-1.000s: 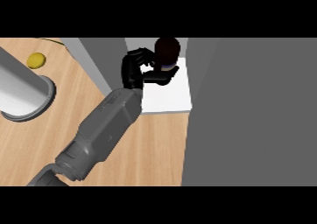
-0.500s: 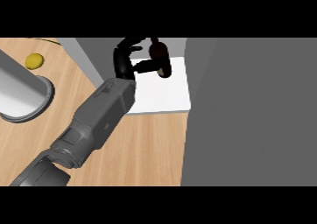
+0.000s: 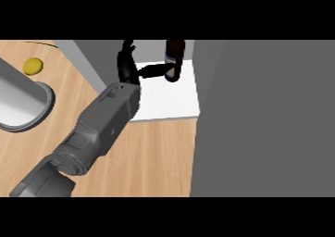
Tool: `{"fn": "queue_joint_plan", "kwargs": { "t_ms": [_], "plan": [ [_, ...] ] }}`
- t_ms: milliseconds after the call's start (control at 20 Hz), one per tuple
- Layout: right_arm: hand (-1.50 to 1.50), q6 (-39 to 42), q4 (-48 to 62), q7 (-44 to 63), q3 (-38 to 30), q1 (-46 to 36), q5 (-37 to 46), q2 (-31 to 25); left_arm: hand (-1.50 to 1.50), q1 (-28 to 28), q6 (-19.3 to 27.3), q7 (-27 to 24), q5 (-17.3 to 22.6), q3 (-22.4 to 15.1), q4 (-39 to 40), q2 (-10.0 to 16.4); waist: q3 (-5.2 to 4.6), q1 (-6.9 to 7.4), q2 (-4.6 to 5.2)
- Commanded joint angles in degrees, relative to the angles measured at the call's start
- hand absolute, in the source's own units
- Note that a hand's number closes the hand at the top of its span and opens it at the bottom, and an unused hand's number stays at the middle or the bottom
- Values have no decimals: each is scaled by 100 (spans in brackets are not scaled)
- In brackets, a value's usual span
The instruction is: Pick up the wine, place it into the cabinet and close the cabinet
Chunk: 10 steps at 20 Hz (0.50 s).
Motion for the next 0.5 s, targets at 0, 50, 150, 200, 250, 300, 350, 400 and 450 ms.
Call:
{"fn": "queue_joint_plan", "kwargs": {
  "t_ms": [0,50,150,200,250,300,350,400,450],
  "plan": [
    [-150,23,-773,300,10,259,-577,-30,-150,-26,60,-15,-72,47,257,244,-15,14,29],
    [-150,49,-791,210,192,354,-436,9,-150,-11,-12,-68,-62,75,276,348,-17,-39,41],
    [-150,4,-820,395,157,207,-439,-22,-150,162,-28,-368,-40,142,189,165,-21,30,37],
    [-150,92,-709,72,91,349,-463,1,-150,90,-252,-218,-51,145,230,286,-16,-11,43],
    [-150,230,-959,200,-183,545,-758,-218,-150,55,-265,-266,-84,128,138,290,-12,24,10],
    [-150,124,-915,270,15,410,-558,-102,-150,147,-337,-320,-122,111,189,259,-18,44,19],
    [-150,178,-836,132,56,512,-510,-94,-150,201,-508,-522,-68,192,72,272,-18,26,24],
    [-150,326,-878,-35,60,738,-586,-163,-150,223,-609,-580,-139,135,84,317,-14,-4,15],
    [-150,205,-719,-7,-231,542,-738,-91,-150,19,-553,-399,-166,129,-121,111,-11,177,-36]
  ]
}}
